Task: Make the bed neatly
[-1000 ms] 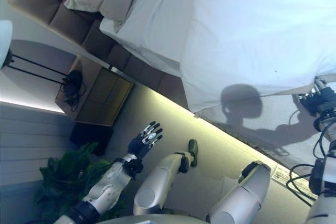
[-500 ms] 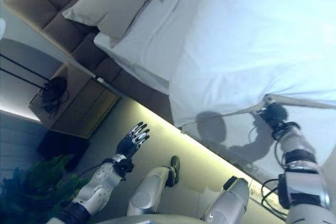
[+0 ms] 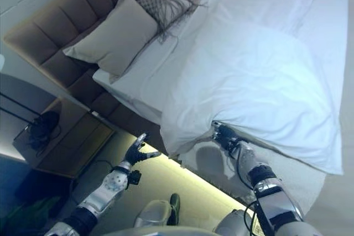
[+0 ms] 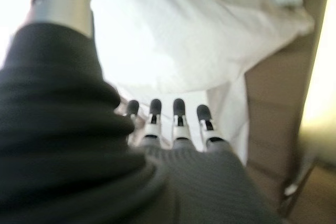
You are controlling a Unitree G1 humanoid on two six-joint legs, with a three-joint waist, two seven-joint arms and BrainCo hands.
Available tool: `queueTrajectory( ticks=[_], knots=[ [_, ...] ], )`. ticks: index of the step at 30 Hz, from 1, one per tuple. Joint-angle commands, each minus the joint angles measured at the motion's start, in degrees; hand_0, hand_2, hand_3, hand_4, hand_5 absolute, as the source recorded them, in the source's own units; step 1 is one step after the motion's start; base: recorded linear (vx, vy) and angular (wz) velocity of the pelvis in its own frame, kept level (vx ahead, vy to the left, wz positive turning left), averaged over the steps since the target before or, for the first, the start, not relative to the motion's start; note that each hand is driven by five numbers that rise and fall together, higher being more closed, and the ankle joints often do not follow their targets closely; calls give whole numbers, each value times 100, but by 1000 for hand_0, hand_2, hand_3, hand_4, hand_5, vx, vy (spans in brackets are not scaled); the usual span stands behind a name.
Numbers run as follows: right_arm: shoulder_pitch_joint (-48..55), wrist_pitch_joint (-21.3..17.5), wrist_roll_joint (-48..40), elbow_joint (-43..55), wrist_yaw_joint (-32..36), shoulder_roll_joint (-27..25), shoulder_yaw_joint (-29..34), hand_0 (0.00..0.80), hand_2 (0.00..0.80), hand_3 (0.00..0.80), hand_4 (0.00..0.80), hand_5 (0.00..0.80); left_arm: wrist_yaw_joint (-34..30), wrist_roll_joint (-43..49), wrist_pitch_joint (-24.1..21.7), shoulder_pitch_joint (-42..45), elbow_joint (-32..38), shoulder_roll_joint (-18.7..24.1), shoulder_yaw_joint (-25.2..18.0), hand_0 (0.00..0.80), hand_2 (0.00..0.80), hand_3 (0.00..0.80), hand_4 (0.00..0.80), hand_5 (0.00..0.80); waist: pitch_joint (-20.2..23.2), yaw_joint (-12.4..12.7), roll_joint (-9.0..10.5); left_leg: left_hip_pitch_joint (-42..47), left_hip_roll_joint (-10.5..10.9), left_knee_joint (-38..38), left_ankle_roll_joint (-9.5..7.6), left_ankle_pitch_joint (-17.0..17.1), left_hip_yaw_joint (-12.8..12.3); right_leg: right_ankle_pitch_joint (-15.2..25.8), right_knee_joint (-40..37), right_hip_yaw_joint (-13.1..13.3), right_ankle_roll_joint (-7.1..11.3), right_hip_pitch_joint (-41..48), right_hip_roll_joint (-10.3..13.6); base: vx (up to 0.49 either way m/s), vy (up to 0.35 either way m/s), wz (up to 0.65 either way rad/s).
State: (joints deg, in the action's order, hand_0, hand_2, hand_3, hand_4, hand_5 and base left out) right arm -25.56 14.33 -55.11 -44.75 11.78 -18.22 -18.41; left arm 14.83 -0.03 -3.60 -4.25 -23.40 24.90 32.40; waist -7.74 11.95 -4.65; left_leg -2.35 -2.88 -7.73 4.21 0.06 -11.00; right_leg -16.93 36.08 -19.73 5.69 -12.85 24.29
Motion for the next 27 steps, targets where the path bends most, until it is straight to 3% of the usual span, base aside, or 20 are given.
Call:
queueTrajectory(
  ticks=[1, 6, 17, 20, 24, 27],
  knots=[
    [-552, 83, -35, 640, 161, 561, -180, 800, 800, 800, 800, 800, 221, 903, 8, -438, -61, 138, 163, 0, 0, 0, 0, 0, 9, 99, 291, 121, 29, -206, -349, -188, 95, 2628, -2507, -47, 568, 846, 290, 83, 2, -6],
    [-421, 120, -132, 845, -226, 940, -564, 800, 800, 800, 800, 800, 154, 1506, -214, -566, 39, -15, 548, 0, 0, 0, 0, 0, 103, 80, 299, 274, 34, -126, -339, -199, 77, 2624, -2667, -168, 609, 1111, 294, 67, -12, 0],
    [-449, 26, -362, 1005, -900, 1366, -803, 800, 800, 800, 800, 800, 75, 1260, 14, -1054, 622, -585, 1410, 0, 0, 0, 0, 0, 54, 103, 397, 227, -19, -322, -314, -263, 93, 2808, -2764, -502, 725, 1295, 455, 31, -63, 1],
    [-462, -9, -371, 1081, -992, 1411, -834, 800, 800, 800, 800, 800, 79, 1283, 237, -1205, 839, -685, 1526, 0, 0, 0, 0, 0, 33, 91, 437, 207, -48, -338, -316, -277, 77, 2852, -2852, -536, 758, 1328, 447, 20, -117, -1],
    [-492, -52, -471, 1107, -1047, 1398, -809, 800, 800, 800, 800, 800, 670, 1519, 961, -1321, 905, -778, 1593, 0, 0, 0, 0, 0, 20, 83, 470, 199, -98, -298, -282, -232, 51, 2918, -2955, -580, 779, 1355, 416, 20, -95, -4],
    [-486, -28, -543, 1146, -1066, 1324, -730, 800, 800, 800, 800, 800, 879, 1858, 1215, -1289, 893, -735, 1528, 0, 0, 0, 0, 0, -8, 102, 476, 171, -125, -312, -247, -212, 63, 2933, -2973, -638, 785, 1368, 426, 6, -51, -6]
  ],
)
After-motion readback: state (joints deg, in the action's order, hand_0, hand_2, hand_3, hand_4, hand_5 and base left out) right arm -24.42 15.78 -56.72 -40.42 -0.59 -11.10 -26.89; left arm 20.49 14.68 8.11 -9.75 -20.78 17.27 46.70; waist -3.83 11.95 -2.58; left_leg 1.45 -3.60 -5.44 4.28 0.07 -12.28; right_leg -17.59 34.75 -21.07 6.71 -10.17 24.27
